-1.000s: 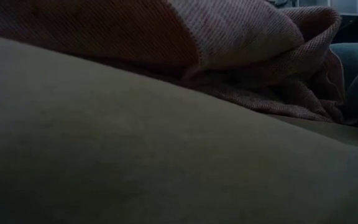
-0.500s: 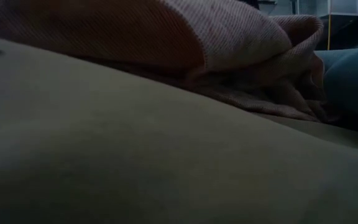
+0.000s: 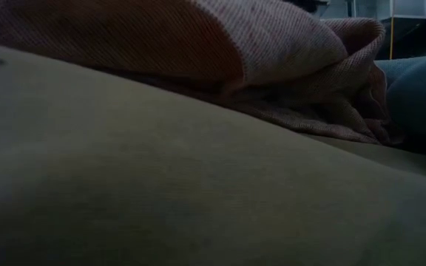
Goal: Fold laundry
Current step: Fold the blue jeans
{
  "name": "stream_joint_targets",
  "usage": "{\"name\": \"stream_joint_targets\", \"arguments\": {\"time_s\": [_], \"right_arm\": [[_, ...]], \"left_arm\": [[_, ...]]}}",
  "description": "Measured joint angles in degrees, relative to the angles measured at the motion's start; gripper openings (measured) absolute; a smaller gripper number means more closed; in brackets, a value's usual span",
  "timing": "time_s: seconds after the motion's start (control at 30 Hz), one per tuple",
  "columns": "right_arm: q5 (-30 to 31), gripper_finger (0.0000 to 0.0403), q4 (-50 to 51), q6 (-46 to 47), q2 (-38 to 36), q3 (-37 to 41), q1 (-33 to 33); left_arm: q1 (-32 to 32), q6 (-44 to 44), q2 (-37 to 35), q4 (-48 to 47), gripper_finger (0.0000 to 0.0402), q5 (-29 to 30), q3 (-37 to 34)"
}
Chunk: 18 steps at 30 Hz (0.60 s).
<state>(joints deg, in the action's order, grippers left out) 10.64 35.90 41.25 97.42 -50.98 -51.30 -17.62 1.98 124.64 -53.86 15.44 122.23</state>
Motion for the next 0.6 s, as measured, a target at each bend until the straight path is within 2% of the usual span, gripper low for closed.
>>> {"name": "stream_joint_targets", "arguments": {"time_s": [0.3,0.47,0.6], "right_arm": [[-0.6,0.0021,0.1,0.2,-1.6,0.0,0.0],[-2.1,0.0019,2.5,0.2,-2.9,-2.7,0.0],[-3.3,0.0037,5.7,0.2,-3.3,-7.7,0.0]], "left_arm": [[-2.8,-1.7,0.0,0.1,0.0194,-0.1,0.0],[-5.2,-2.2,0.0,0.9,0.0194,-3.2,0.0],[-7.2,-1.7,0.0,1.0,0.0194,-3.6,0.0]]}}
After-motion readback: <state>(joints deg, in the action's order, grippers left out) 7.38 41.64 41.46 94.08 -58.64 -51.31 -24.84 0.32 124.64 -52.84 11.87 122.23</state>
